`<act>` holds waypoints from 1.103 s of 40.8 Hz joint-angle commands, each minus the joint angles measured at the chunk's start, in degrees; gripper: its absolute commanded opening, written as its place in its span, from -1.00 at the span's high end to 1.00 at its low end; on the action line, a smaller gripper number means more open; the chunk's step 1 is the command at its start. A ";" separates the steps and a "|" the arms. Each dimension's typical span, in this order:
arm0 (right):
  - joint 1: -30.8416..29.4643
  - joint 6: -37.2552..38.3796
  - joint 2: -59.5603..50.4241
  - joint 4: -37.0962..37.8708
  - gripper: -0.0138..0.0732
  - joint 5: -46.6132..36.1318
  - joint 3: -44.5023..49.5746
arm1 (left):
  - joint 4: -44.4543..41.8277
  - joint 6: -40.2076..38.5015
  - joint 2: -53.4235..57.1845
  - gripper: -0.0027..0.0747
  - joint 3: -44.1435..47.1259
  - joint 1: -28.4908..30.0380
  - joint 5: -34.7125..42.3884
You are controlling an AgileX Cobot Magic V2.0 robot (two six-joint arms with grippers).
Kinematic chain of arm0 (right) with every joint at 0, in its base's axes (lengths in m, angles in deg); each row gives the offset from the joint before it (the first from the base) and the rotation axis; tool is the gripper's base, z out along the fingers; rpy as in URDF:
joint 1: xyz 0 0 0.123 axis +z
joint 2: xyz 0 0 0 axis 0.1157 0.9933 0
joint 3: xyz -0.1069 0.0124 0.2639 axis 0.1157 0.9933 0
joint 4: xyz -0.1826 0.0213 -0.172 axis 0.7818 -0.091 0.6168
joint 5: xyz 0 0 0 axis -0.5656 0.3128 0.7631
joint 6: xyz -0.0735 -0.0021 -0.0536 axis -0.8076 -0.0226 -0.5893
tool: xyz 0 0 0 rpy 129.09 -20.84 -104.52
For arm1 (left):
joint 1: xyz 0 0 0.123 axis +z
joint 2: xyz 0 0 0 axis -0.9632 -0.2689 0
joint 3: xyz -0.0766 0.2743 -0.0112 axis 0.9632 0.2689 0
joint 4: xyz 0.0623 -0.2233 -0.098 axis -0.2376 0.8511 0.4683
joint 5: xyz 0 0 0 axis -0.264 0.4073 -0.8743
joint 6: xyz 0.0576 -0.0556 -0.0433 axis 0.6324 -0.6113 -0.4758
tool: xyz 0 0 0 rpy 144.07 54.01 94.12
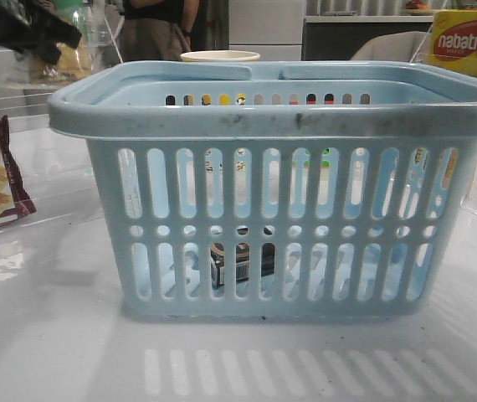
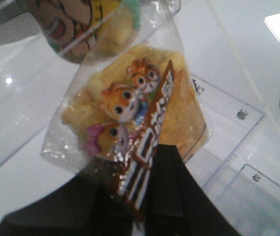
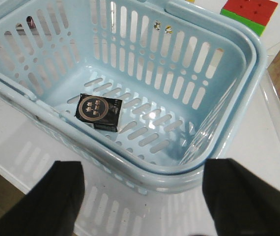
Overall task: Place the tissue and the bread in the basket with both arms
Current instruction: 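Carry the bread cake with the left gripper into the basket and release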
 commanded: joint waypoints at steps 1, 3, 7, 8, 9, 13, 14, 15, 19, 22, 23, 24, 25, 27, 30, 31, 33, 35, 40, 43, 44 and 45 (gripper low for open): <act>0.09 0.00 -0.32 0.27 -0.70 -3.95 -1.57 | 0.18 -0.40 8.68 0.70 -2.18 -1.99 -0.05; 0.09 0.00 -0.32 0.27 -0.70 -3.95 -1.57 | 0.18 -0.40 10.75 0.69 -2.18 -2.99 -2.73; 0.09 0.00 -0.32 0.27 -0.70 -3.95 -1.57 | 0.26 -0.40 15.60 0.70 -2.18 -5.63 -8.98; 0.09 0.00 -0.32 0.27 -0.70 -3.95 -1.57 | 0.26 -0.40 16.78 0.70 -2.18 -6.26 -10.23; 0.09 0.00 -0.32 0.27 -0.70 -3.95 -1.57 | 0.26 -0.40 17.57 0.70 -2.18 -7.13 -11.95; 0.09 0.00 -0.32 0.27 -0.70 -3.95 -1.57 | 0.31 -0.40 20.51 0.70 -2.18 -10.42 -17.65; 0.09 0.00 -0.32 0.27 -0.70 -3.95 -1.57 | 0.41 -0.40 20.93 0.70 -2.18 -11.59 -18.53; 0.09 0.00 -0.32 0.27 -0.70 -3.95 -1.57 | 0.41 -0.40 21.23 0.70 -2.18 -12.50 -19.72; 0.09 0.00 -0.32 0.27 -0.70 -3.95 -1.57 | 0.54 -0.40 21.66 0.69 -2.18 -17.06 -22.49; 0.09 0.00 -0.32 0.27 -0.70 -3.95 -1.57 | 0.54 -0.40 21.51 0.70 -2.18 -20.35 -23.75; 0.09 0.00 -0.32 0.27 -0.70 -3.95 -1.57 | 0.54 -0.40 21.23 0.70 -2.18 -21.59 -24.18; 0.09 0.00 -0.32 0.27 -0.70 -3.95 -1.57 | 0.54 -0.40 20.99 0.70 -2.18 -22.51 -24.44; 0.09 0.00 -0.32 0.27 -0.70 -3.95 -1.57 | 0.54 -0.40 20.86 0.70 -2.18 -23.74 -24.75; 0.09 0.00 -0.32 0.27 -0.70 -3.95 -1.57 | 0.54 -0.40 20.43 0.70 -2.18 -25.78 -25.46; 0.09 0.00 -0.32 0.27 -0.70 -3.95 -1.57 | 0.54 -0.40 19.66 0.70 -2.18 -28.52 -26.88; 0.09 0.00 -0.32 0.27 -0.70 -3.95 -1.57 | 0.54 -0.40 19.33 0.70 -2.18 -29.15 -27.19; 0.09 0.00 -0.32 0.27 -0.70 -3.95 -1.57 | 0.54 -0.40 18.81 0.69 -2.07 -30.40 -27.73; 0.09 0.00 -0.32 0.27 -0.70 -3.95 -1.57 | 0.54 -0.40 18.20 0.69 -2.07 -31.43 -28.50; 0.09 0.00 -0.32 0.27 -0.70 -3.95 -1.57 | 0.81 -0.40 16.20 0.49 -2.07 -32.72 -30.07; 0.09 0.00 -0.32 0.27 -0.70 -3.95 -1.57 | 1.59 -0.40 15.31 0.19 -2.07 -32.86 -30.32; 0.09 0.00 -0.32 0.27 -0.70 -3.95 -1.57 | 1.93 -0.40 15.20 0.08 -2.07 -32.86 -30.32; 0.09 0.00 -0.32 0.27 -0.70 -3.95 -1.57 | 2.23 -0.40 15.09 -0.06 -2.07 -32.86 -30.32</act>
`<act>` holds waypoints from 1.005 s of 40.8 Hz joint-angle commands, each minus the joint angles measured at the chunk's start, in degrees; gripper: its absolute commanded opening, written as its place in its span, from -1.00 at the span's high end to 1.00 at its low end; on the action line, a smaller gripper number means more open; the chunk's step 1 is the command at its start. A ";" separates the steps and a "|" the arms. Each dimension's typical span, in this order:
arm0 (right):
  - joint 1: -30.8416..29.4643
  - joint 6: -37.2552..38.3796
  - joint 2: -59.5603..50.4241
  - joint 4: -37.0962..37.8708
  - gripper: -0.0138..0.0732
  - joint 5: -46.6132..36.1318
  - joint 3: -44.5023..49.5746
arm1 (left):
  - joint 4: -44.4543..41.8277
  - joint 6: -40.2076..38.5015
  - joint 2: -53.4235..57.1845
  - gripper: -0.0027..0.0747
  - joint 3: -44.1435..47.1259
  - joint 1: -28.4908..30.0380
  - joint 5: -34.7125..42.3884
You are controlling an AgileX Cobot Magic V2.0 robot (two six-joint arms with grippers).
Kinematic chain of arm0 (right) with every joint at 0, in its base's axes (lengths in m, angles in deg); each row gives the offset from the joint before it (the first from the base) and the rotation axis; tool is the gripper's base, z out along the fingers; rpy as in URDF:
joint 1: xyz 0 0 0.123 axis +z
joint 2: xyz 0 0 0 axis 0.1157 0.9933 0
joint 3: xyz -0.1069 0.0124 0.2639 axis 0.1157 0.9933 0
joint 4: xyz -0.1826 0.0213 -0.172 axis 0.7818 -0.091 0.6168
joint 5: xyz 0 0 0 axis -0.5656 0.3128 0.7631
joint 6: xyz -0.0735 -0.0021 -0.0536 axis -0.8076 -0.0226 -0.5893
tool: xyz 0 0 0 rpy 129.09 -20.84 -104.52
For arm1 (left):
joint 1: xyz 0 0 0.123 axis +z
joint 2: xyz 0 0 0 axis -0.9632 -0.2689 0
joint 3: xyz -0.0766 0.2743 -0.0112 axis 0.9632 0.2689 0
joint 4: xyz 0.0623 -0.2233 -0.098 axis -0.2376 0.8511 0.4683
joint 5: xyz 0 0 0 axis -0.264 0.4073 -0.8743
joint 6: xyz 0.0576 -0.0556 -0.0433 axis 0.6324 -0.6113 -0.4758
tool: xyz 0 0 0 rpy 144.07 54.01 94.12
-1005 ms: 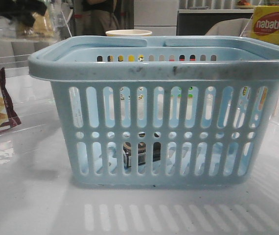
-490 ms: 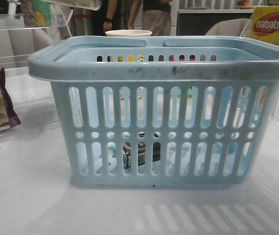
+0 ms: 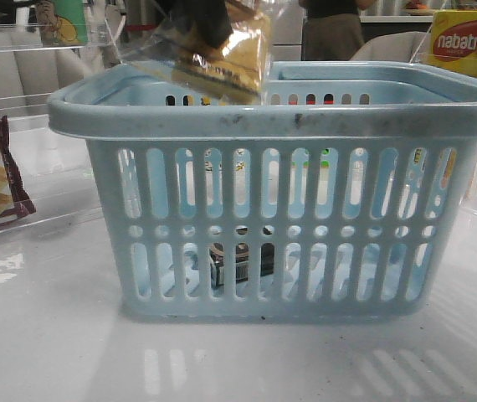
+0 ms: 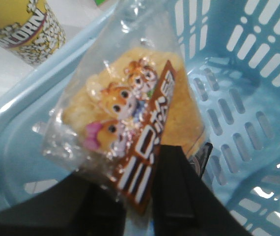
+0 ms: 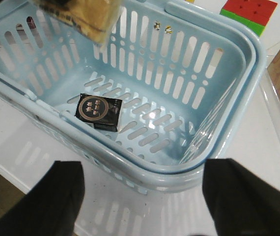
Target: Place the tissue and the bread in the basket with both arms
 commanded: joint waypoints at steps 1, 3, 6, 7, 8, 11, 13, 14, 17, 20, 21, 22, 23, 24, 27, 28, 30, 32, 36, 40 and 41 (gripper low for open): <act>0.09 0.00 -0.32 0.27 -0.70 -3.95 -1.57 | 0.95 -0.40 2.10 -0.15 -1.85 -0.42 2.87; 0.09 0.00 -0.32 0.27 -0.70 -3.95 -1.57 | 1.51 -0.40 2.26 -0.32 -1.85 -0.42 2.87; 0.09 0.00 -0.32 0.27 -0.70 -3.95 -1.57 | 1.51 -0.40 3.03 -0.39 -1.85 -0.42 2.78; 0.09 0.00 -0.32 0.27 -0.70 -3.95 -1.57 | 1.51 -0.40 3.43 -0.38 -1.85 -0.42 2.66; 0.09 0.00 -0.32 0.27 -0.70 -3.95 -1.57 | 1.51 -0.40 4.00 -0.38 -1.85 -0.42 2.38; 0.09 0.00 -0.32 0.27 -0.70 -3.95 -1.57 | 1.54 -0.40 5.64 -0.38 -1.85 -0.42 0.92; 0.09 0.00 -0.32 0.27 -0.70 -3.95 -1.57 | 1.54 -0.40 7.04 -0.38 -1.85 -0.42 -0.27; 0.09 0.00 -0.32 0.27 -0.70 -3.95 -1.57 | 1.54 -0.40 7.71 -0.38 -1.73 -0.42 -0.54; 0.09 0.00 -0.32 0.27 -0.70 -3.95 -1.57 | 1.64 -0.40 10.83 -0.38 -0.24 -0.42 -0.71; 0.09 0.00 -0.32 0.27 -0.70 -3.95 -1.57 | 2.26 -0.40 14.56 -0.38 2.02 -0.42 -0.59; 0.09 0.00 -0.32 0.27 -0.70 -3.95 -1.57 | 2.72 -0.40 15.64 -0.38 3.20 -0.42 -0.59; 0.09 0.00 -0.32 0.27 -0.70 -3.95 -1.57 | 3.35 -0.40 17.12 -0.38 4.47 -0.42 -0.59; 0.09 0.00 -0.32 0.27 -0.70 -3.95 -1.57 | 3.77 -0.40 18.28 -0.38 5.49 -0.42 -0.59; 0.09 0.00 -0.32 0.27 -0.70 -3.95 -1.57 | 4.08 -0.40 19.81 -0.38 6.94 -0.42 -0.46; 0.09 0.00 -0.32 0.27 -0.70 -3.95 -1.57 | 4.71 -0.40 23.78 -0.38 10.83 -0.42 0.33; 0.09 0.00 -0.32 0.27 -0.70 -3.95 -1.57 | 5.00 -0.40 25.40 -0.38 12.49 -0.42 0.78; 0.09 0.00 -0.32 0.27 -0.70 -3.95 -1.57 | 5.47 -0.40 28.29 -0.38 14.94 -0.42 1.68; 0.09 0.00 -0.32 0.27 -0.70 -3.95 -1.57 | 5.88 -0.40 31.16 -0.38 18.31 -0.42 2.54; 0.09 0.00 -0.32 0.27 -0.70 -3.95 -1.57 | 6.22 -0.40 37.11 -0.38 24.45 -0.42 3.82; 0.09 0.00 -0.32 0.27 -0.70 -3.95 -1.57 | 6.22 -0.40 42.31 -0.38 29.55 -0.42 3.83; 0.09 0.00 -0.32 0.27 -0.70 -3.95 -1.57 | 6.22 -0.40 43.76 -0.38 30.56 -0.42 3.83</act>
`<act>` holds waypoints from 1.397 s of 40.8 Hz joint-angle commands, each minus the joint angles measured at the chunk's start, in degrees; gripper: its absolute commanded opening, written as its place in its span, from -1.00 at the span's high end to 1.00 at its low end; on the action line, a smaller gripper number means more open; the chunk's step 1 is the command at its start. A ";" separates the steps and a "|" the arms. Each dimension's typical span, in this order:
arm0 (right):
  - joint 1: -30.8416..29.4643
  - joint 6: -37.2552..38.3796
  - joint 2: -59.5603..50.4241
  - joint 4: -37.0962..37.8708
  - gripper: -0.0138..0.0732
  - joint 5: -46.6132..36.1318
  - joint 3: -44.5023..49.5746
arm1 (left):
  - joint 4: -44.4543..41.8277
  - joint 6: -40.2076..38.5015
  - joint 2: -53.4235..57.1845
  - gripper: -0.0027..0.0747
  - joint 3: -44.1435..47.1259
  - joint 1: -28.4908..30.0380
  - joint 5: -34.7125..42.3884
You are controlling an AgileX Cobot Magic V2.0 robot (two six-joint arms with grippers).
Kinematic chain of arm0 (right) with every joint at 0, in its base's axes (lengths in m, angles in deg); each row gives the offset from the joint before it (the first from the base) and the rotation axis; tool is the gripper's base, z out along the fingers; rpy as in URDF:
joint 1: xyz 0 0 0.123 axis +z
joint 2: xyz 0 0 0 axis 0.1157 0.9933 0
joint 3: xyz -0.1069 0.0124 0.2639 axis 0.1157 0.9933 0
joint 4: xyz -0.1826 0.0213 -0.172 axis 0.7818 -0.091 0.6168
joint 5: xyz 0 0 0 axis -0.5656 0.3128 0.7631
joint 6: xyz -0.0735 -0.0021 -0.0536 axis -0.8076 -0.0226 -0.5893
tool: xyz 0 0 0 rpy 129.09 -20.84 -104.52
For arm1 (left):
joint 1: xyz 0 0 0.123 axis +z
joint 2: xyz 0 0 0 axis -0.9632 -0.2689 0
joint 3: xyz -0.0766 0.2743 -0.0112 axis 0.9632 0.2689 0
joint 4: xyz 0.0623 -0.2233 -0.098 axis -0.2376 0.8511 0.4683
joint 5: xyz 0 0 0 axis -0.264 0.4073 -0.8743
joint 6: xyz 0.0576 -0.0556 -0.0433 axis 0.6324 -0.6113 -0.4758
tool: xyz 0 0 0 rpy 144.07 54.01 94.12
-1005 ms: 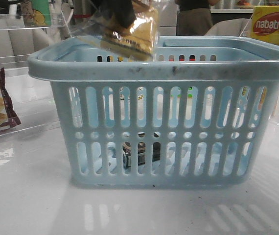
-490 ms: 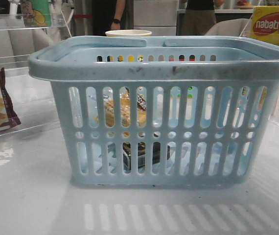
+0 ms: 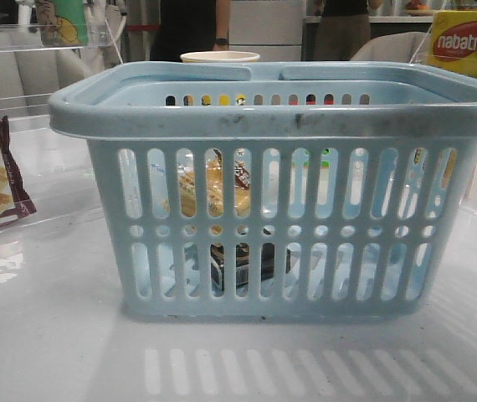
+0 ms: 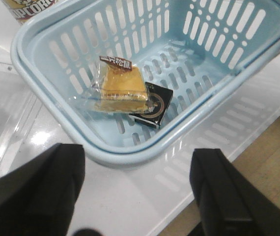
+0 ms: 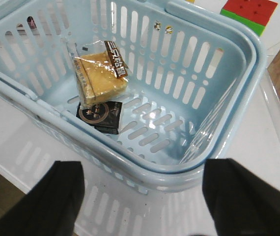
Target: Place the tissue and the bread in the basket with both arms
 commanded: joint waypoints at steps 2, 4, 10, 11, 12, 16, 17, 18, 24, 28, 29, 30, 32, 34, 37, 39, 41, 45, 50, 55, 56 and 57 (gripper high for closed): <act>0.09 -0.11 -0.32 0.18 -0.70 -3.95 -1.57 | 0.61 -0.40 6.64 -0.38 4.23 -0.42 4.14; 0.09 -0.11 -0.32 0.18 -0.70 -3.95 -1.57 | 0.61 -0.40 8.90 -0.38 6.18 -0.42 4.14; 0.09 -0.11 -0.32 0.18 -0.70 -3.95 -1.57 | 0.61 -0.40 15.24 -0.38 11.26 -0.42 4.14; 0.09 -0.11 -0.32 0.18 -0.70 -3.95 -1.57 | 0.61 -0.40 16.26 -0.38 12.03 -0.42 4.14; 0.09 -0.11 -0.32 0.18 -0.70 -3.95 -1.57 | 0.61 -0.40 17.18 -0.38 12.59 -0.42 4.14; 0.09 -0.11 -0.34 0.18 -0.70 -3.81 -1.57 | 0.61 -0.40 19.64 -0.38 14.59 -0.42 4.14; 0.09 -0.11 -0.34 0.18 -0.70 -3.75 -1.57 | 0.61 -0.40 19.86 -0.38 14.75 -0.42 4.14; 0.09 -0.11 -0.34 0.18 -0.70 -3.68 -1.57 | 0.61 -0.40 20.22 -0.38 15.03 -0.42 4.14; 0.09 -0.11 -0.34 0.18 -0.70 -0.97 -1.57 | 0.26 -0.40 20.62 -0.38 15.06 -0.42 4.03; 0.09 -0.16 -0.34 1.07 -0.70 2.36 -1.57 | -0.91 -0.40 20.62 -0.38 15.06 -0.42 4.14; 0.09 -0.16 -0.34 1.07 -0.70 3.33 -1.57 | -1.23 -0.40 20.62 -0.38 15.06 -0.42 4.27; 0.09 -0.16 -0.34 1.07 -0.70 3.97 -1.57 | -1.55 -0.40 20.62 -0.38 15.06 -0.42 4.27; 0.09 -0.16 -0.34 1.38 -0.70 5.17 -1.31 | -1.93 -0.40 20.62 -0.38 15.06 -0.42 4.40; 0.09 -0.16 -0.34 1.38 -0.70 5.61 -0.81 | -2.02 -0.40 20.62 -0.38 15.06 -0.42 4.86; 0.09 -0.22 -0.34 1.38 -0.70 5.36 0.21 | -2.02 -0.40 20.62 -0.38 15.06 -0.42 5.13; 0.09 -0.22 -0.34 1.44 -0.67 5.07 0.76 | -2.02 -0.40 20.62 -0.37 15.06 -0.42 5.17; 0.09 -0.22 -0.34 1.44 -0.60 5.01 0.99 | -2.02 -0.40 20.62 -0.33 15.06 -0.42 5.17; 0.09 -0.22 -0.34 1.44 -0.31 4.65 1.00 | -2.02 -0.40 20.62 -0.09 15.06 -0.42 5.17; 0.09 -0.22 -0.34 1.44 0.11 4.29 1.00 | -2.02 -0.40 20.62 0.28 15.06 -0.42 5.17; 0.09 -0.22 -0.34 1.44 0.43 4.32 1.00 | -2.02 -0.40 20.62 0.61 15.06 -0.42 5.17; 0.09 -0.22 -0.34 1.44 0.48 4.32 1.00 | -2.02 -0.40 20.62 0.66 15.06 -0.42 5.17; 0.09 -0.22 -0.34 1.44 0.52 4.32 1.00 | -2.02 -0.40 20.62 0.71 15.06 -0.42 5.17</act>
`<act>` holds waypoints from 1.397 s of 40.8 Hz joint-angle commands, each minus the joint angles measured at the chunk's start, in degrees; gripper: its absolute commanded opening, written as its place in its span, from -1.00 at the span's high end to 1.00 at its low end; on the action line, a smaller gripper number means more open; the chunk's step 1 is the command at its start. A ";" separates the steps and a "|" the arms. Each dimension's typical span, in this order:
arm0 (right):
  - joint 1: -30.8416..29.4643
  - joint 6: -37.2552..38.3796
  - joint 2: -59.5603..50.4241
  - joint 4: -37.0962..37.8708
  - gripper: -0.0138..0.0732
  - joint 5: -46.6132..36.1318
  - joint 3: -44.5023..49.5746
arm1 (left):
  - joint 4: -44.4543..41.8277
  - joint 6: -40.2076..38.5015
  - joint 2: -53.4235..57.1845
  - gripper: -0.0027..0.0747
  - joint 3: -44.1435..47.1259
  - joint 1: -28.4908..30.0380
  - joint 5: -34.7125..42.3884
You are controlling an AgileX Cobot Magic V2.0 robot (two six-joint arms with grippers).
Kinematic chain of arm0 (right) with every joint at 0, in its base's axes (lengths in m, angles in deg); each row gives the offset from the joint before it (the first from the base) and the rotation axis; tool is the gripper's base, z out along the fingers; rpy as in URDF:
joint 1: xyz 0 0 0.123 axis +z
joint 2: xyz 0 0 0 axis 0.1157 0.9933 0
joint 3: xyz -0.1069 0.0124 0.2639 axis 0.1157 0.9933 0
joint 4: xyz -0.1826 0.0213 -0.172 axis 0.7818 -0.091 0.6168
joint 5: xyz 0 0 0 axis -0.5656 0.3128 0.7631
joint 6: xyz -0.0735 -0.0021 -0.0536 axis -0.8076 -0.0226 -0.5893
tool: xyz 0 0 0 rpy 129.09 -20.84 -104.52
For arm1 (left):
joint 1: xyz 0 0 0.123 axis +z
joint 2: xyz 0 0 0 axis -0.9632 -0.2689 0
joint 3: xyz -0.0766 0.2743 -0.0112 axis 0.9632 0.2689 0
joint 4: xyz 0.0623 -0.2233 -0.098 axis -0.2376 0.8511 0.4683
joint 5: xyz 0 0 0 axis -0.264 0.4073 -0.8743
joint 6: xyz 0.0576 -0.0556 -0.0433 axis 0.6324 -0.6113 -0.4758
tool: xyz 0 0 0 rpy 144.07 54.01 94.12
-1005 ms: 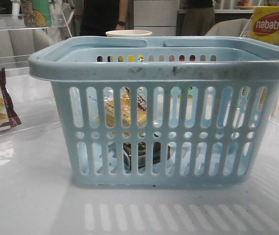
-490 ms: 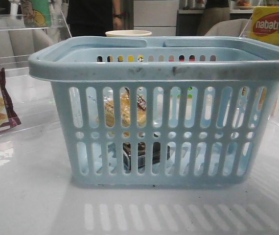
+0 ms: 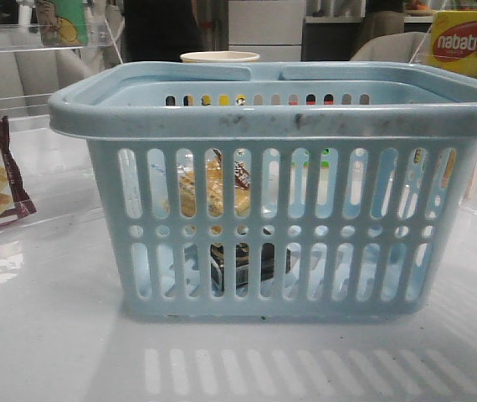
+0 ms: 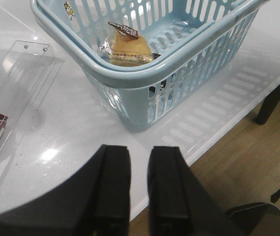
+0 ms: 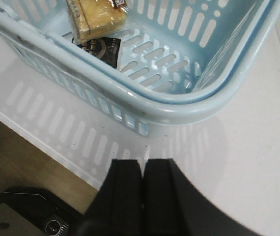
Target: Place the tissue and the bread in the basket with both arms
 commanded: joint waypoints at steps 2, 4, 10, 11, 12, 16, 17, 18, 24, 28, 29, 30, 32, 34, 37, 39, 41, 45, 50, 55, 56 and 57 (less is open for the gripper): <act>0.09 -0.22 -0.34 0.88 0.56 -4.05 -1.47 | -0.08 -0.40 0.06 0.69 -1.51 -0.42 4.43; 0.09 -0.22 -0.34 0.88 0.55 -4.05 -1.47 | -0.08 -0.40 0.06 0.69 -1.51 -0.42 4.43; 0.09 -0.22 -0.34 0.88 0.55 -3.93 -1.47 | -0.08 -0.40 0.06 0.69 -1.51 -0.42 4.53; 0.09 -0.22 -0.34 0.88 0.55 -3.93 -1.47 | -0.08 -0.40 0.06 0.69 -1.51 -0.42 4.53; 0.09 -0.22 -0.34 0.88 0.55 -3.93 -1.47 | -0.08 -0.40 0.06 0.69 -1.51 -0.42 4.53; 0.09 -0.22 -0.34 0.88 0.55 -3.93 -1.47 | -0.08 -0.40 0.06 0.69 -1.51 -0.42 4.53; 0.09 -0.22 -0.34 0.88 0.55 -3.93 -1.47 | -0.08 -0.40 0.06 0.69 -1.51 -0.42 4.53; 0.09 -0.22 -0.34 0.88 0.55 -3.93 -1.47 | -0.08 -0.40 0.06 0.69 -1.51 -0.42 4.53; 0.09 -0.22 -0.34 0.88 0.55 -3.93 -1.47 | -0.08 -0.40 0.06 0.69 -1.51 -0.42 4.53; 0.09 -0.22 -0.34 0.88 0.55 -3.93 -1.47 | -0.08 -0.40 0.06 0.69 -1.51 -0.42 4.53; 0.09 -0.22 -0.34 0.88 0.55 -3.93 -1.47 | -0.08 -0.40 0.18 0.69 -1.39 -0.42 4.53; 0.09 -0.22 -0.34 0.88 0.55 -3.93 -1.47 | 0.07 -0.40 0.33 0.69 -1.39 -0.42 4.53; 0.09 -0.22 -0.34 0.88 0.55 -3.93 -1.47 | 0.07 -0.40 0.71 0.69 -1.39 -0.26 4.53; 0.09 -0.22 -0.34 0.88 0.55 -3.93 -1.47 | 0.07 -0.40 1.36 0.69 -1.14 0.66 4.53; 0.09 -0.22 -0.34 0.88 0.55 -3.93 -1.47 | 0.07 -0.40 2.66 0.69 -0.31 2.60 4.68; 0.09 -0.22 -0.34 0.88 0.55 -3.93 -1.47 | 0.07 -0.40 3.93 0.69 0.58 4.37 4.68; 0.09 -0.17 -0.34 0.88 0.55 -3.93 -1.47 | 0.07 -0.40 5.65 0.69 1.98 6.62 5.05; 0.09 -0.17 -0.34 0.88 0.55 -3.93 -1.47 | 0.07 -0.40 9.38 0.69 4.83 11.24 6.55; 0.09 -0.17 -0.34 0.88 0.55 -3.93 -1.47 | 0.21 -0.40 14.65 0.69 9.40 17.90 13.85; 0.09 -0.17 -0.34 0.88 0.55 -3.93 -1.47 | 0.21 -0.40 19.43 0.69 15.42 24.38 24.05; 0.09 -0.17 -0.34 0.88 0.55 -3.93 -1.47 | 0.21 -0.40 20.47 0.69 16.96 25.42 25.41; 0.09 -0.17 -0.34 0.88 0.55 -3.93 -1.47 | 0.21 -0.40 21.26 0.69 18.13 26.69 27.22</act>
